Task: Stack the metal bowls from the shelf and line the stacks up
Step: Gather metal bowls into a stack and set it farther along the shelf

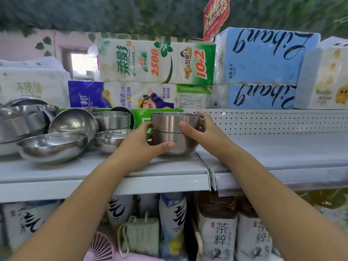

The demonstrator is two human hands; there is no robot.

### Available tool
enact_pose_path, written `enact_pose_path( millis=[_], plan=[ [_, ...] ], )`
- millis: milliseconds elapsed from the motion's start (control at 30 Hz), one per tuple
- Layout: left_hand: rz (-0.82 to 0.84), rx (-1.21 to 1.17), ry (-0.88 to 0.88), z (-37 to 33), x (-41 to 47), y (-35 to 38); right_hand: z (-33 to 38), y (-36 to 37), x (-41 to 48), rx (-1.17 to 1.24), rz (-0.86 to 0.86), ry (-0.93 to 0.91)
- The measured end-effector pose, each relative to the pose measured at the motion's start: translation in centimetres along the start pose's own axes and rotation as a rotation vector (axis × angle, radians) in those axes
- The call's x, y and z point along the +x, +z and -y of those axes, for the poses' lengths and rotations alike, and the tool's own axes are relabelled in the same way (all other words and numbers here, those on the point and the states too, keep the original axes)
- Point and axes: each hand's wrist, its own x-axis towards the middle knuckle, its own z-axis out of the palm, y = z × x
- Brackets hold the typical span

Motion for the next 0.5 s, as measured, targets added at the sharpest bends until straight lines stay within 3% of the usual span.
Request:
enact_pose_path(
  millis=[233,400,500],
  plan=[
    [-0.144,0.164,0.077,-0.2,-1.4,-0.4,1.1,0.5,-0.5,-0.042,0.071,0.07],
    [-0.475,0.136,0.219,-0.1,-2.7,-3.2,1.8,0.5,0.5,-0.094,0.083,0.142],
    [-0.553,0.22,0.194,0.0,-1.1,-6.0,2.6,0.5,2.1,-0.155,0.133,0.189]
  ],
)
